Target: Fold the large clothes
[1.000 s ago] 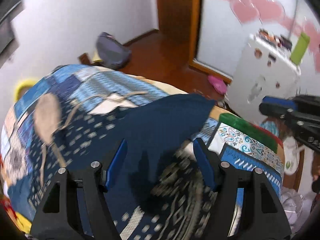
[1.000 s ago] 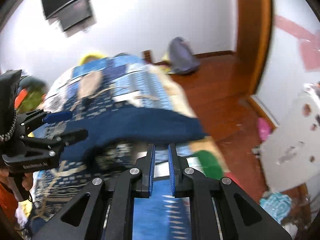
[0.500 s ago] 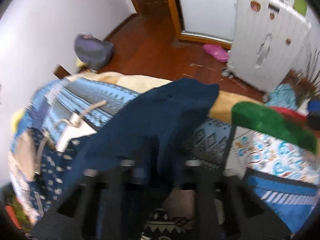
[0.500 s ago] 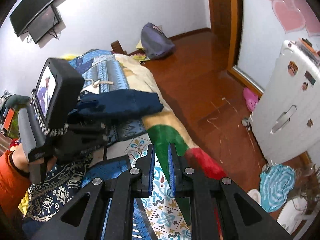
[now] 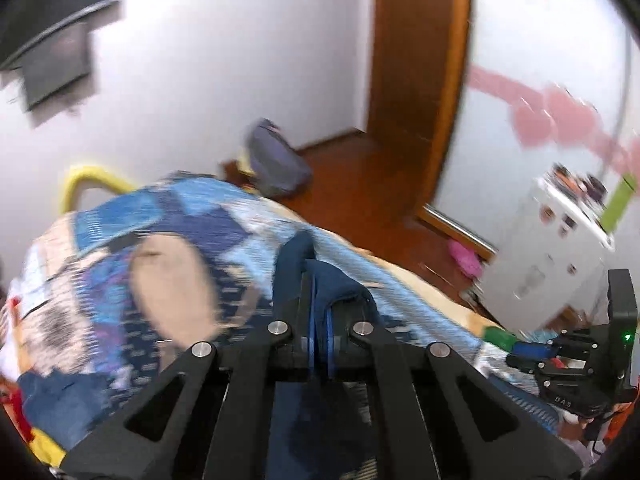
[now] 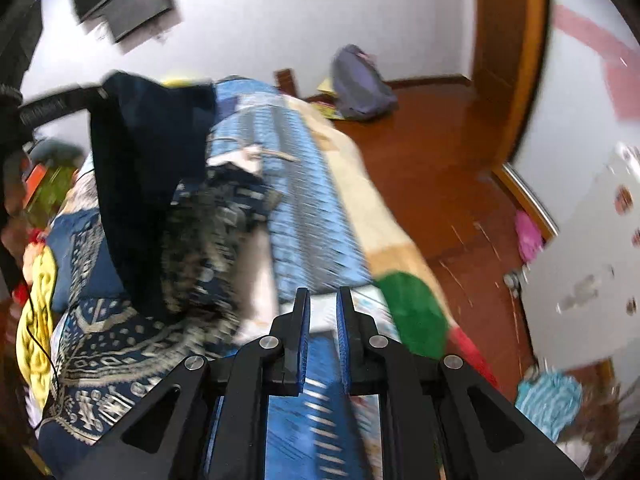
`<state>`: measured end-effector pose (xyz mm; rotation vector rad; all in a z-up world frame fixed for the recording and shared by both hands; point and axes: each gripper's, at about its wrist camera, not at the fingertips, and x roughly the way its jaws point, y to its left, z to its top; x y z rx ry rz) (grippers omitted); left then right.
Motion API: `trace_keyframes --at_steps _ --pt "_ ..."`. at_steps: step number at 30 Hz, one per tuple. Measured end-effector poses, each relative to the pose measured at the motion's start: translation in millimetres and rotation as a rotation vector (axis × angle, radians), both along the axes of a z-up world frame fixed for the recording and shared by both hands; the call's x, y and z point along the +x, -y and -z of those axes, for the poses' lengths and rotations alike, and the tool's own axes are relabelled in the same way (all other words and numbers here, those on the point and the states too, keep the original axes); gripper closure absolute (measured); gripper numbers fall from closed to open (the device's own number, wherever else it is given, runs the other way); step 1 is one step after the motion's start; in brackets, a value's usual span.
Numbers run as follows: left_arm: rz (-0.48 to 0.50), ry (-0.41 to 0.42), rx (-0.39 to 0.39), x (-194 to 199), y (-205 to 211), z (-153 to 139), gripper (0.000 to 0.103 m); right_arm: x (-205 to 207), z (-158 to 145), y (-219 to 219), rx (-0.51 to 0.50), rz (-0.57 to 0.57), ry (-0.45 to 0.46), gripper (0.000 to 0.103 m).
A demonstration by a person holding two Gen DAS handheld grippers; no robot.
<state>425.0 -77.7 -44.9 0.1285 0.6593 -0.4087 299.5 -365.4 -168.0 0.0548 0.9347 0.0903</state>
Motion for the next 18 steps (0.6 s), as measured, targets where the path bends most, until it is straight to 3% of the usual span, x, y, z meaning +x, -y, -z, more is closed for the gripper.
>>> trace_keyframes --at_steps 3,7,10,15,18 --pt "-0.067 0.033 -0.001 -9.7 -47.5 -2.7 0.100 15.0 -7.4 -34.3 -0.044 -0.070 0.027 0.094" --pt "-0.135 -0.009 -0.028 -22.4 -103.5 21.7 0.100 39.6 -8.6 -75.5 -0.046 -0.146 0.032 0.094" --pt "-0.174 -0.084 -0.029 -32.0 -135.3 58.0 0.100 56.5 5.6 -98.5 -0.041 -0.178 -0.007 0.094" --pt "-0.202 -0.259 -0.056 -51.1 -176.0 130.2 0.100 79.2 57.5 -125.0 -0.138 -0.218 -0.126 0.094" --pt "-0.212 -0.318 -0.055 -64.2 -184.8 161.9 0.099 71.0 66.0 -134.5 -0.232 -0.266 -0.073 0.094"
